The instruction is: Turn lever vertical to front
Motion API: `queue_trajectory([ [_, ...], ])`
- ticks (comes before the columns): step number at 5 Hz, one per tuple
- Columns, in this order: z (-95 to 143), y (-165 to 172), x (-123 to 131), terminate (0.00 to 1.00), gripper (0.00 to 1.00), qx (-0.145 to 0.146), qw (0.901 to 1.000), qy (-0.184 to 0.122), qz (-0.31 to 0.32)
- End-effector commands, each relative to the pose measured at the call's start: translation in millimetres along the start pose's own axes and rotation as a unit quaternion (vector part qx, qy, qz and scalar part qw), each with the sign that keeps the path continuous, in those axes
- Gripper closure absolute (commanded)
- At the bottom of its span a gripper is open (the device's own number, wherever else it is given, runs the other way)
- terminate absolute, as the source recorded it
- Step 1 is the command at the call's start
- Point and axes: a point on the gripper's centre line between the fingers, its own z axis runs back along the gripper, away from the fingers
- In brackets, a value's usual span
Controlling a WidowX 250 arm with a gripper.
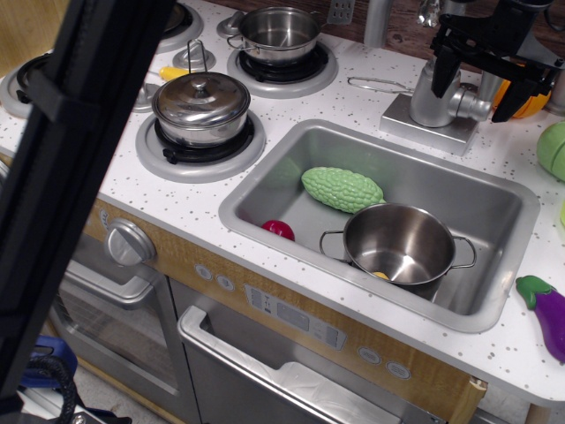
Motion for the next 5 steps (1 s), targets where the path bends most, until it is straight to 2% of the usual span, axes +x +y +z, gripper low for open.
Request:
queue_trajectory([
  [1,0,0,0,0.0,0.0,0.0,1.0,0.0,0.0],
  [2,1,2,10,0.0,0.0,0.005,0.9996,-0.023,-0.014],
  [3,13,7,18,0.0,0.0,0.019,0.9978,-0.057,-0.027],
  [4,21,7,31,0.0,0.0,0.004,0.9957,-0.09,-0.022],
  [5,20,9,45,0.0,0.0,0.002,0.9928,-0.117,-0.025],
])
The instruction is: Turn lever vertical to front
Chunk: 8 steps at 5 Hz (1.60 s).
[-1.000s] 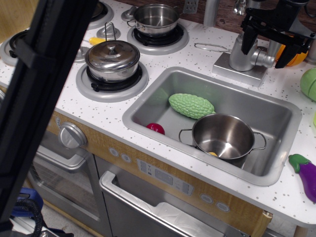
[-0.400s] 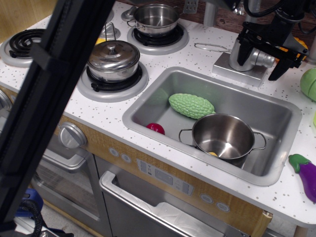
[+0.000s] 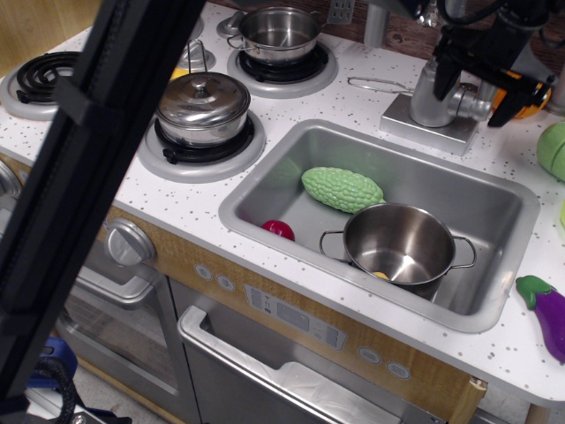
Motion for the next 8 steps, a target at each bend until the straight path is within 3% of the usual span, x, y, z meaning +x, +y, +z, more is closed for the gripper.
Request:
queue_trajectory([
  [1,34,14,34,0.0,0.0,-0.008,0.9981,-0.059,0.019],
  [4,31,7,56,0.0,0.0,-0.029,0.9967,-0.07,0.028],
  [5,31,1,55,0.0,1.0,-0.028,0.9963,-0.071,0.038],
  [6,33,-4,50,0.0,1.0,-0.032,0.996,-0.067,0.05],
  [8,50,-18,21,0.0,1.0,-0.038,0.9947,-0.027,0.092],
])
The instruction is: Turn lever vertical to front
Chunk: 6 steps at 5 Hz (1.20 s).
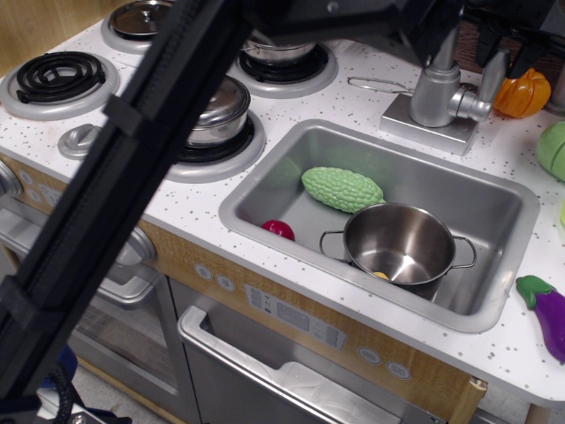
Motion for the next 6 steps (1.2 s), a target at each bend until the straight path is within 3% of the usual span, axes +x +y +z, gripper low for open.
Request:
queue_trajectory([
  [1,49,-15,-16,0.0,1.0,-0.023,0.9986,-0.002,0.047],
  [3,33,-14,-32,0.0,1.0,-0.053,0.9954,0.037,0.07],
  [6,10,-19,-36,0.0,1.0,-0.068,0.9943,0.045,0.069],
])
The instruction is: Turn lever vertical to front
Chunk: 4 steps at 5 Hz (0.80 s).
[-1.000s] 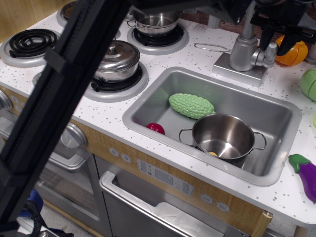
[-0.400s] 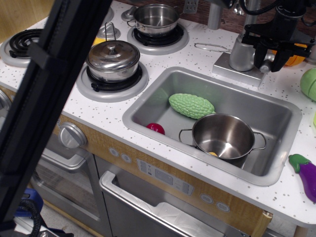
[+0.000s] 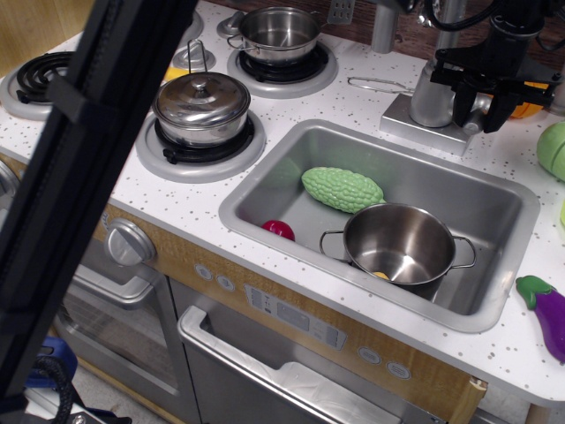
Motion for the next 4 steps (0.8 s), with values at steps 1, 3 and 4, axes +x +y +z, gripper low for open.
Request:
queue_trajectory([
  [1,26.8,-10.1,6.4,0.0,1.0,-0.02,0.9996,-0.016,-0.007],
  [3,18.4,-11.3,6.5,0.0,1.0,-0.023,0.9995,-0.02,-0.01],
  [4,18.8,-10.2,6.4,1.0,0.0,-0.019,0.9994,-0.022,-0.02],
])
